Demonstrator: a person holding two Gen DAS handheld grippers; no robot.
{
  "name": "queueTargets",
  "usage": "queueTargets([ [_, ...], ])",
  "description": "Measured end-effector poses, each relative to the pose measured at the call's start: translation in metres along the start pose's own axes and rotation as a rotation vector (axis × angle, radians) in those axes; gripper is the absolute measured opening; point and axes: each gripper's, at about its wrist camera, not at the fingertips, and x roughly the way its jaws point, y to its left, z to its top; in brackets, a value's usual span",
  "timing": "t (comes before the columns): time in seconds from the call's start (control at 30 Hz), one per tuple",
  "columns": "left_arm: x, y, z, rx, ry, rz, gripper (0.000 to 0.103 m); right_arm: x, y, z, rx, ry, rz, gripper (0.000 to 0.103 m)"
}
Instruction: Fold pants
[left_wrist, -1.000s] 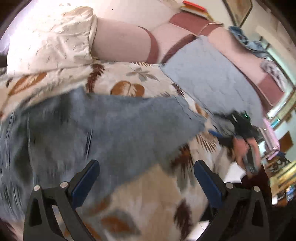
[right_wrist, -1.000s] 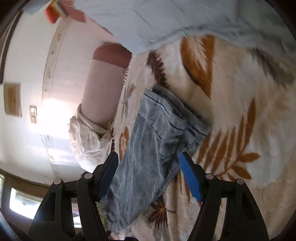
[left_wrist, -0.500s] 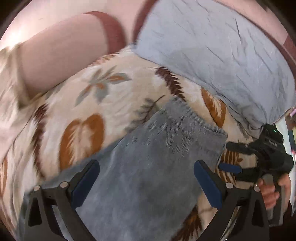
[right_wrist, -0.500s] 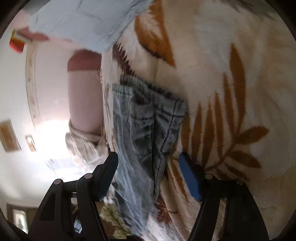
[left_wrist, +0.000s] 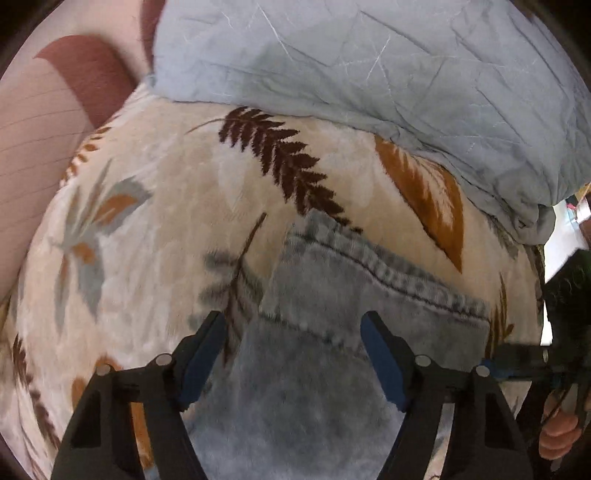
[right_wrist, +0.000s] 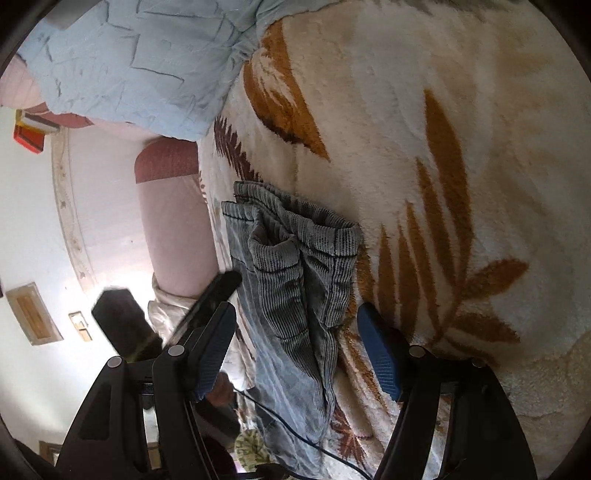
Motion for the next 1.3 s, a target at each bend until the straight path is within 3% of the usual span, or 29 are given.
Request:
queueTargets([
  [0.17,0.023,0.001,0.015,0.032,0.056,-0.080,0.064,0.004,0.004,-0.003,-0.025,-0.015,-0.020,0.068],
  [0.33,0.027,-0.006,0.018,0.066,0.030,-0.140,0.058,0.009,0.011,-0.006,-0.068,-0.033,-0.052,0.068],
  [0.4,0.025,-0.003,0.018,0.038,0.029,-0.131,0.050,0.012,0.014,-0.006,-0.082,-0.041,-0.058,0.067],
  [0.47,0.022,0.001,0.015,0.024,0.010,-0.137,0.039,0.016,0.016,-0.006,-0.109,-0.044,-0.075,0.058],
  [0.53,0.019,0.003,0.011,0.011,-0.008,-0.134,0.031,0.020,0.015,-0.005,-0.124,-0.038,-0.101,0.031],
  [0.6,0.014,0.004,0.007,0.004,-0.028,-0.129,0.024,0.022,0.011,-0.003,-0.113,-0.028,-0.102,0.023],
  [0.7,0.002,0.002,-0.001,0.003,-0.061,-0.112,0.018,0.020,0.017,-0.004,-0.161,-0.031,-0.108,0.020],
  [1.07,-0.084,0.021,-0.032,-0.129,-0.308,-0.144,0.016,0.008,0.051,-0.025,-0.347,-0.061,-0.025,0.017],
  [1.3,-0.119,0.044,-0.065,-0.211,-0.421,-0.132,0.016,0.012,0.089,-0.063,-0.550,-0.041,0.055,0.017],
])
